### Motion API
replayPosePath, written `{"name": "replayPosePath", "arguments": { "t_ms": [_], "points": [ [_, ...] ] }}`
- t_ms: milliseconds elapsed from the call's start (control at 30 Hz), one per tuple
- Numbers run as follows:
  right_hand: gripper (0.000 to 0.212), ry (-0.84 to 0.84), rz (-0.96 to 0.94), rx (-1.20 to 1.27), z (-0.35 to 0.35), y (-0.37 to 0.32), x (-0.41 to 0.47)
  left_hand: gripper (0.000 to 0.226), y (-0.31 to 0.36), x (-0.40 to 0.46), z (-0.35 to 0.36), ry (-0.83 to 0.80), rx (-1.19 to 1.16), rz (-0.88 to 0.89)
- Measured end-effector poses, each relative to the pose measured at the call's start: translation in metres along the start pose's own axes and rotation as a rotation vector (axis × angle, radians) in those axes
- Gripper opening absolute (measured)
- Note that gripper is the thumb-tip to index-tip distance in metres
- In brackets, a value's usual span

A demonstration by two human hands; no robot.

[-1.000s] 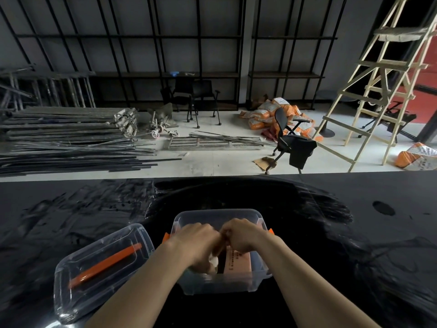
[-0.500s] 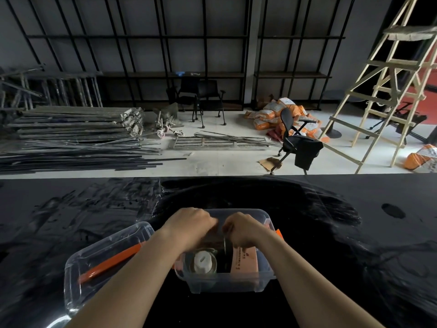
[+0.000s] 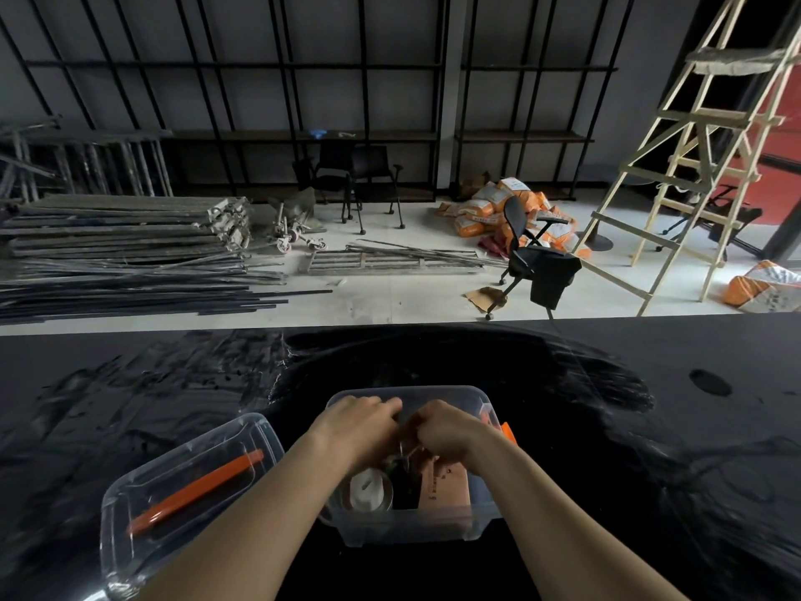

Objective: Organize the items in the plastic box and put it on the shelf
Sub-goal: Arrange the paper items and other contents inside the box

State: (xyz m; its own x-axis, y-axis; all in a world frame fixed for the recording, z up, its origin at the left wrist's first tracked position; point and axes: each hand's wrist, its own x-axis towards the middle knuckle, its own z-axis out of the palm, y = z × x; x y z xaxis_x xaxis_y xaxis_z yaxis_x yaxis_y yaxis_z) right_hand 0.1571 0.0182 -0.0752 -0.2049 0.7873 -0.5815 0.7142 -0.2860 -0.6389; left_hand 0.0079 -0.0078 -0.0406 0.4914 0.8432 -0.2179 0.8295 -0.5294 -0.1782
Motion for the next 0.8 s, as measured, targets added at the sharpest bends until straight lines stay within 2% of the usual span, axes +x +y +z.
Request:
{"name": "replayPosePath", "arguments": {
  "t_ms": [100,367,600,733,800],
  "points": [
    [0.029,0.023,-0.031,-0.041,-0.005,0.0,0.003,0.032,-0.005,-0.003,-0.001,0.059,0.045,0.062],
    [0.021,0.127,-0.034,-0.174,-0.011,-0.004,0.002,0.032,-0.021,-0.02,0.012,0.256,0.067,-0.001],
    [0.026,-0.045,-0.118,-0.048,0.002,-0.012,-0.003,0.037,-0.02,-0.03,0.011,0.2,0.1,-0.058],
    [0.021,-0.047,-0.165,-0.179,0.003,-0.011,0.001,0.026,-0.011,-0.031,0.01,0.143,-0.028,0.001],
    [0.028,-0.01,-0.195,-0.273,-0.001,-0.009,-0.002,0.024,-0.009,-0.032,0.012,0.131,-0.076,-0.005]
  ]
}}
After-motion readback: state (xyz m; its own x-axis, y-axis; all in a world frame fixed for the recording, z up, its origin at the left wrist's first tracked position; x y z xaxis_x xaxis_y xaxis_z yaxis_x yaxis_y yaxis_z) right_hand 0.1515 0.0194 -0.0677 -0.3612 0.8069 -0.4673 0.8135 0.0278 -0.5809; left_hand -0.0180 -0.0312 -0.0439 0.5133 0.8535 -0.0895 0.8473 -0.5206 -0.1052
